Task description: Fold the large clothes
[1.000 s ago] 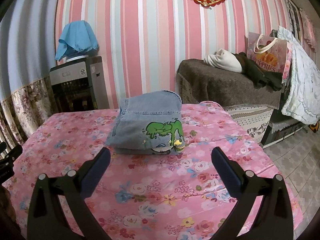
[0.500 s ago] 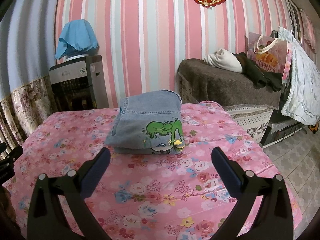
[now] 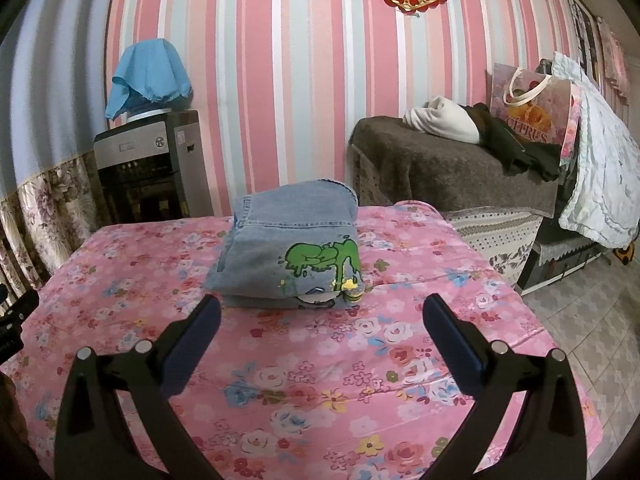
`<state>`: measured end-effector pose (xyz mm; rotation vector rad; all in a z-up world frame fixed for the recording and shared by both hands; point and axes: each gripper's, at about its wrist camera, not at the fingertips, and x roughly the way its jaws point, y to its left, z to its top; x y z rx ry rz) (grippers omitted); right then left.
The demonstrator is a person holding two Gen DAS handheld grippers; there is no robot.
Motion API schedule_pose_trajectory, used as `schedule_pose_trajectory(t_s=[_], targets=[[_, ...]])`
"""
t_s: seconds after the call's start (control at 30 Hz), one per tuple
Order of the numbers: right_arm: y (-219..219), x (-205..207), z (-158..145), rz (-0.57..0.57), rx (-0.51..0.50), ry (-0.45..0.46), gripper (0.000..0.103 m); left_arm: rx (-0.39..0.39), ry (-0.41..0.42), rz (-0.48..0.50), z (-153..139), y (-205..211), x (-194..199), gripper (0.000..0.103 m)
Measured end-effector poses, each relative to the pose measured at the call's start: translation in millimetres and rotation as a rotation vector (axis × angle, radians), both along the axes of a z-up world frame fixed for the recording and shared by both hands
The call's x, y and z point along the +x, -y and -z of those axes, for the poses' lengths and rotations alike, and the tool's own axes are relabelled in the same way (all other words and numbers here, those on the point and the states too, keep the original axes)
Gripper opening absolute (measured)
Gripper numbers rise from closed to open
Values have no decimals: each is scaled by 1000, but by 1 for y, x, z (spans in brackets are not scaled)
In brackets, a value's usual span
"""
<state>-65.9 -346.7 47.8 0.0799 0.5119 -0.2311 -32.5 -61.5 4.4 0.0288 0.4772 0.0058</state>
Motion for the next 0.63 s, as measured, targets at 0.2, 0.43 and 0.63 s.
schedule_pose_trajectory(t_s=[0.2, 0.43, 0.63], targets=[[3, -1, 2, -3, -2, -9, 101, -29, -7, 11, 0, -1, 0, 100], [5, 0, 3, -6, -6, -10, 101, -34, -1, 9, 0, 2, 2, 100], [15, 4, 9, -8, 16, -34, 101, -23, -54, -15, 16, -2, 17, 100]])
